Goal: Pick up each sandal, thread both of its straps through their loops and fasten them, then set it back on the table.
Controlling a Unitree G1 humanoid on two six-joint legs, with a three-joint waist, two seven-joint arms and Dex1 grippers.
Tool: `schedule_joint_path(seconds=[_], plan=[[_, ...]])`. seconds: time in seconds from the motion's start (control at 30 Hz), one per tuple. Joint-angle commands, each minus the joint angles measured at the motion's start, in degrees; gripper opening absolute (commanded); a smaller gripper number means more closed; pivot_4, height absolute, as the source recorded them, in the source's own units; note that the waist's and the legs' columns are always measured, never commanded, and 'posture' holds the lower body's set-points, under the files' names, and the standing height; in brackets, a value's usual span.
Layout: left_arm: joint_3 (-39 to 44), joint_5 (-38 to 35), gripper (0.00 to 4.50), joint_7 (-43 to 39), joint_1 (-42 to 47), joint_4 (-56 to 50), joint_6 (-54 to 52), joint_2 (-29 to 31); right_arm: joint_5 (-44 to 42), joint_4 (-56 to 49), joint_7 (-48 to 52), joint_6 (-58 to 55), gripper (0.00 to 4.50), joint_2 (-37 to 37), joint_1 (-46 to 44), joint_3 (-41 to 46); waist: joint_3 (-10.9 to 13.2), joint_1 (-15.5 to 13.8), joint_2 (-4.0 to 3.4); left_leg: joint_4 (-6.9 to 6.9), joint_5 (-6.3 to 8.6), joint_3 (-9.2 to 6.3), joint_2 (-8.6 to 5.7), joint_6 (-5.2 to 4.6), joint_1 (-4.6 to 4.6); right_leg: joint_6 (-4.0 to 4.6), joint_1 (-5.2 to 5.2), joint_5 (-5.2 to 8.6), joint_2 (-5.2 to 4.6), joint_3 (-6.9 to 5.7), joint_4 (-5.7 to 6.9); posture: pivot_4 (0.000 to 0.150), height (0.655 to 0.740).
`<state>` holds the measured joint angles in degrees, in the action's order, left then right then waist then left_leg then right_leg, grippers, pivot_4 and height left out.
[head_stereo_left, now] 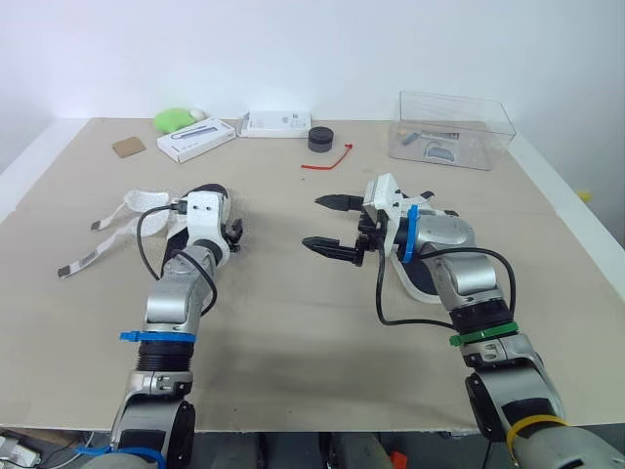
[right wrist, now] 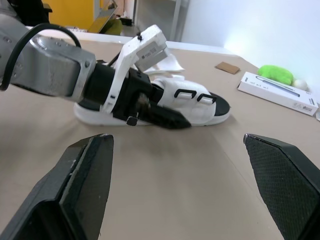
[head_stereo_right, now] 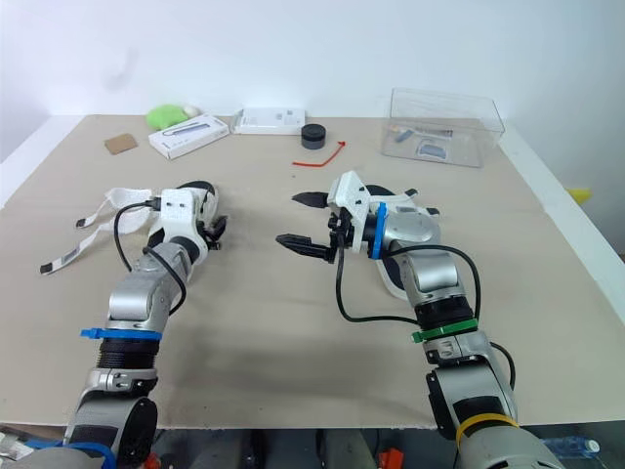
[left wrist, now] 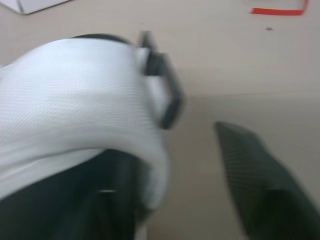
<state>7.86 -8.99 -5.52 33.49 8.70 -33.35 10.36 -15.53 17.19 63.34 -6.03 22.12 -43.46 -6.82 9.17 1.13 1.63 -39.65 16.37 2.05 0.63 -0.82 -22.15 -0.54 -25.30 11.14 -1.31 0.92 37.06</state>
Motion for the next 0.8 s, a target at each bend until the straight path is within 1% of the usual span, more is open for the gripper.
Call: schedule_joint_path(seconds=[0.03,0.07,0.17,0.2,0.27,0.3,0.37,0.4,0.43,0.5,0.57,0.63,0.7,0.8], plan=[[0.8,-1.1,0.57,-2.1,0.9,1.0,1.8,0.9,-0.6,-1.1,0.4,0.2,4.5,0.2,-1.4,0.7,0.0,0.0,0.0,0.0,0.0,0.0,0.0,0.0,0.0,0.0,0.0,0.0,0.0,0.0,0.0,0.15,0.74],[0.8,-1.1,0.03,-2.5,0.9,1.3,2.0,1.2,-0.7,-1.2,0.6,-0.1,4.5,0.2,-1.5,0.8,0.0,0.0,0.0,0.0,0.0,0.0,0.0,0.01,0.0,0.0,0.0,0.0,-0.01,0.0,0.0,0.15,0.74],[0.8,-2.1,0.03,-6.3,1.2,2.1,3.1,2.6,-2.0,-1.5,1.1,-2.0,4.5,0.3,-1.6,1.3,0.0,0.0,0.0,0.0,0.0,0.01,0.0,0.01,0.01,0.0,0.0,0.0,-0.01,0.0,0.0,0.15,0.74],[0.1,-2.4,0.03,-9.2,1.1,1.9,4.1,3.6,-2.3,-1.7,1.4,-2.4,4.5,0.3,-1.7,1.5,0.0,0.0,0.0,0.0,0.0,0.01,0.0,0.01,0.0,0.0,0.0,0.0,-0.01,0.0,0.0,0.15,0.74],[-2.5,-4.1,0.03,-18.5,0.2,-0.5,6.9,6.3,-3.0,-2.2,2.3,-2.9,4.5,0.8,-1.7,1.8,0.0,0.0,0.0,0.01,-0.01,0.0,0.0,0.02,-0.01,0.0,-0.01,0.0,0.0,-0.02,0.0,0.15,0.74],[-4.4,-5.1,0.03,-24.6,-0.9,-3.0,8.5,8.7,-3.8,-2.9,3.1,-3.7,4.5,1.2,-1.6,2.1,0.0,0.0,0.0,0.03,-0.02,-0.01,0.0,0.03,-0.02,0.01,-0.02,0.0,0.0,-0.02,0.0,0.15,0.74],[-8.5,-7.9,0.03,-41.0,-5.9,-10.6,13.6,16.2,-4.7,-4.7,5.0,-4.8,4.5,3.0,-0.6,2.1,0.0,0.0,0.04,0.05,-0.03,-0.01,0.0,0.05,-0.08,0.02,-0.06,0.01,-0.02,-0.04,-0.03,0.15,0.74],[-10.5,-7.2,0.03,-47.6,-8.4,-12.6,18.2,19.9,-5.0,-5.4,5.5,-5.5,4.5,3.6,-0.2,2.3,0.0,0.0,0.06,0.07,-0.02,0.0,-0.01,0.06,-0.15,0.02,-0.1,0.01,-0.07,-0.04,-0.08,0.15,0.74],[-11.9,-6.9,0.03,-52.6,-10.3,-13.4,21.6,22.7,-5.1,-5.8,5.7,-5.8,4.5,4.0,0.1,2.4,0.0,0.1,0.02,0.1,-0.02,0.01,0.0,0.08,-0.19,0.02,-0.14,0.01,-0.06,-0.04,-0.09,0.15,0.74],[-14.0,-6.7,0.03,-59.8,-12.9,-13.8,26.5,27.1,-5.2,-6.6,5.8,-6.0,4.5,4.8,0.6,2.3,0.0,0.3,0.03,0.2,0.1,0.13,0.07,0.25,-0.12,0.17,-0.2,0.13,-0.11,-0.06,-0.15,0.15,0.74],[-15.2,-7.7,0.03,-64.4,-14.2,-13.9,29.1,29.4,-5.3,-7.2,5.7,-6.2,4.5,5.3,1.1,2.2,0.1,0.2,0.01,0.26,0.12,0.14,0.08,0.24,-0.05,0.31,-0.2,0.21,-0.12,-0.1,-0.11,0.15,0.74],[-17.0,-6.6,0.03,-68.5,-14.8,-13.1,33.9,30.7,-5.3,-7.9,5.6,-6.5,4.5,5.6,1.5,2.1,0.1,0.0,0.02,0.26,0.12,0.09,0.13,0.23,-0.05,0.35,-0.2,0.24,-0.09,-0.22,-0.08,0.15,0.74],[-18.5,-5.2,0.03,-70.7,-14.4,-11.0,38.1,30.8,-5.4,-8.6,5.5,-6.8,4.5,5.9,1.9,2.0,0.1,0.0,0.01,0.25,0.1,0.04,0.15,0.21,-0.03,0.37,-0.14,0.25,-0.01,-0.26,-0.07,0.15,0.74],[-19.8,-2.3,0.03,-70.7,-12.2,-5.4,44.0,29.5,-5.5,-9.7,5.0,-7.4,4.5,6.1,2.5,2.1,0.1,-0.1,0.01,0.2,0.07,0.04,0.13,0.16,0.04,0.31,-0.06,0.26,0.07,-0.25,-0.07,0.15,0.74]])
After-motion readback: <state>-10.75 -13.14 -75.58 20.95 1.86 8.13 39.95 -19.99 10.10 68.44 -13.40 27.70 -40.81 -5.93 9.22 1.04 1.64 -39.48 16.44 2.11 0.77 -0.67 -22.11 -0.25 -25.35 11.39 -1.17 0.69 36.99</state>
